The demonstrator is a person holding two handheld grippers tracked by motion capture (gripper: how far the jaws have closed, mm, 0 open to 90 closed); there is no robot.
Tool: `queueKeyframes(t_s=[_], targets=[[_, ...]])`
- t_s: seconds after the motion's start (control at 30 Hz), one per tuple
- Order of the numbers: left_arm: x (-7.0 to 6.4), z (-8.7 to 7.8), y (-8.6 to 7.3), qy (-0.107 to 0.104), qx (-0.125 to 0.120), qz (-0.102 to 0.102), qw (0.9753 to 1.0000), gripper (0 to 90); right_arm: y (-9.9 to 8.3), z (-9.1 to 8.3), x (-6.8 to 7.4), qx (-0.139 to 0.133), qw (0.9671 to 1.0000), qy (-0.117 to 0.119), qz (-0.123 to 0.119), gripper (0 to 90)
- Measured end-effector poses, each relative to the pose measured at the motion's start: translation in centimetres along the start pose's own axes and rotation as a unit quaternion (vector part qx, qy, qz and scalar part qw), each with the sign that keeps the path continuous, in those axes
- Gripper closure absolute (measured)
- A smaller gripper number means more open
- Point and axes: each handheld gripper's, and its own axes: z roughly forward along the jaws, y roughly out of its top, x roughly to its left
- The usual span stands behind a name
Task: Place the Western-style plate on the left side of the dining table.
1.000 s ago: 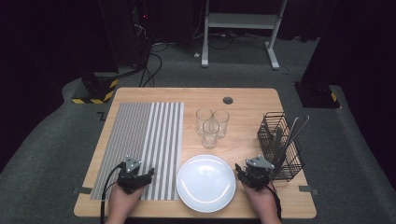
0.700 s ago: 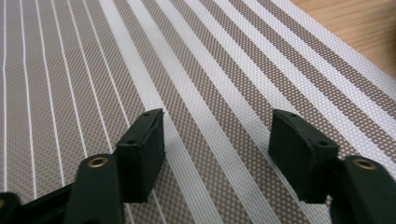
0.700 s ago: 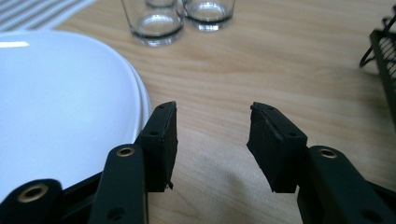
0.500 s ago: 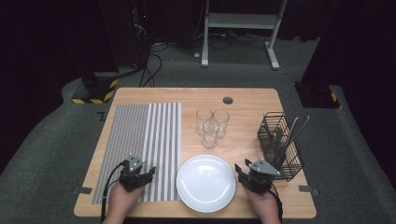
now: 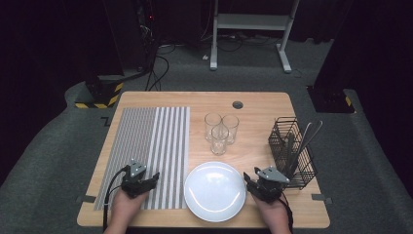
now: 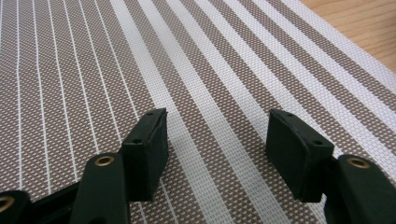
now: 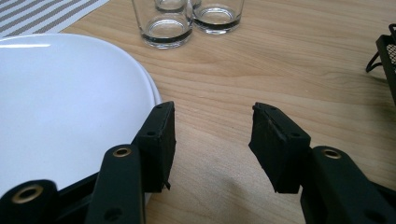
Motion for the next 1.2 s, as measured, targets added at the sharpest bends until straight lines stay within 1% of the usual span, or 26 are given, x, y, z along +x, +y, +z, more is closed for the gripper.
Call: queueKeyframes(t_s=[0.1,0.17,0.23,0.3,0.37,0.47,0.53,0.63,0.77,0.83,0.9,0.93,0.97,1.03,1.07,1.1,1.13,1.17,1.2], targets=[[-0.1,-0.3,0.1,-0.004,-0.005,0.001,1.0000,38.9,0.1,0.0,0.1,0.000,1.0000,0.001,-0.001,49.8],[-0.2,-0.6,0.4,-0.015,-0.011,-0.012,0.9998,38.9,0.1,0.0,0.1,0.001,1.0000,0.001,-0.001,49.9],[-0.3,-0.8,0.6,-0.028,-0.011,-0.024,0.9993,39.5,0.2,-0.1,0.2,-0.001,1.0000,0.003,0.000,50.1],[-0.5,-1.0,0.8,-0.050,-0.008,-0.038,0.9980,39.6,0.2,-0.2,0.2,-0.001,1.0000,0.005,0.003,50.7],[-0.7,-1.1,1.0,-0.061,-0.006,-0.041,0.9973,39.6,0.3,-0.2,0.2,0.000,1.0000,0.007,0.004,51.0],[-1.1,-1.3,1.2,-0.080,-0.004,-0.049,0.9956,39.6,0.3,-0.2,0.3,0.001,1.0000,0.009,0.003,51.3],[-1.5,-1.5,1.4,-0.084,-0.007,-0.048,0.9953,39.6,0.3,-0.2,0.4,0.002,0.9999,0.012,0.002,51.5],[-2.1,-1.7,1.6,-0.097,-0.012,-0.050,0.9940,39.5,0.3,-0.3,0.5,0.000,0.9999,0.016,0.002,51.8],[-3.2,-1.9,2.0,-0.106,-0.016,-0.045,0.9933,38.8,0.4,-0.5,0.7,-0.003,0.9997,0.023,0.002,52.2],[-3.9,-1.9,2.3,-0.114,-0.015,-0.038,0.9926,37.4,0.4,-0.6,0.8,-0.005,0.9996,0.028,0.002,53.1],[-4.6,-1.8,2.5,-0.117,-0.010,-0.028,0.9927,35.1,0.4,-0.6,0.9,-0.004,0.9994,0.033,0.003,54.0],[-4.9,-1.7,2.6,-0.122,-0.007,-0.025,0.9922,35.1,0.4,-0.7,1.0,-0.003,0.9993,0.037,0.003,54.2],[-5.3,-1.7,2.7,-0.130,-0.006,-0.026,0.9912,35.0,0.4,-0.7,1.0,-0.002,0.9992,0.039,0.003,54.4],[-5.9,-1.8,2.9,-0.154,-0.005,-0.039,0.9872,33.6,0.3,-0.6,1.1,0.000,0.9988,0.048,0.005,54.6],[-6.3,-1.8,3.0,-0.159,-0.003,-0.041,0.9863,33.5,0.2,-0.6,1.0,0.002,0.9985,0.054,0.010,54.6],[-6.7,-1.8,3.1,-0.157,0.000,-0.038,0.9869,33.5,0.1,-0.5,1.0,0.004,0.9982,0.058,0.012,55.0],[-6.7,-1.8,3.1,-0.157,0.000,-0.038,0.9869,33.5,0.1,-0.5,1.0,0.004,0.9982,0.058,0.012,55.0],[-7.2,-1.7,3.3,-0.150,0.002,-0.027,0.9884,33.5,0.1,-0.4,0.9,0.006,0.9980,0.061,0.014,55.3],[-7.5,-1.6,3.3,-0.144,0.004,-0.021,0.9894,33.8,0.0,-0.4,0.9,0.007,0.9977,0.065,0.014,55.4]])
